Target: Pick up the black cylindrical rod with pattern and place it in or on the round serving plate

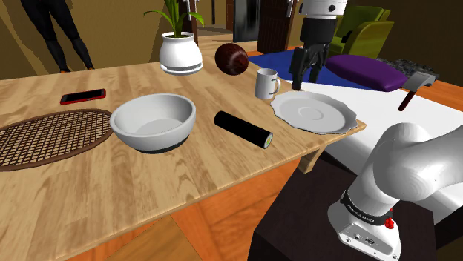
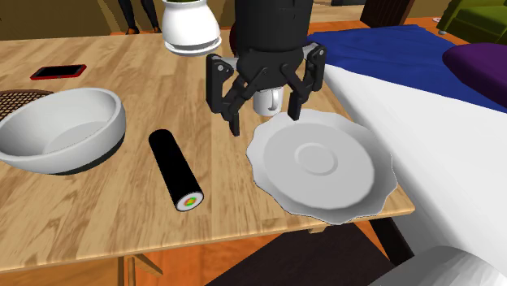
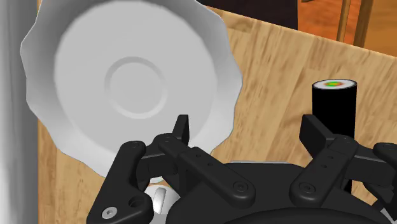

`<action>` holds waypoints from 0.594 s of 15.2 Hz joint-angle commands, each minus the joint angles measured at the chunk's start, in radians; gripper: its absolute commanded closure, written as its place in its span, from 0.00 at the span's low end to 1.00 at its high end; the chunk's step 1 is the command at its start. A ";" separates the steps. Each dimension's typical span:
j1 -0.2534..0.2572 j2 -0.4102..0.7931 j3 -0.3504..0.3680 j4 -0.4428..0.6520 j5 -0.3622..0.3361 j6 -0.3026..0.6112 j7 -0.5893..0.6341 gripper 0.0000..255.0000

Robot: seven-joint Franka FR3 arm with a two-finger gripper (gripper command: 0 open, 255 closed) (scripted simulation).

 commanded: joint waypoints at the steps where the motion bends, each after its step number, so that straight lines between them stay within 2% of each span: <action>1: 0.000 0.000 0.000 0.000 0.000 0.000 0.000 0.00; 9: 0.049 0.170 0.129 0.001 0.074 0.193 0.089 0.00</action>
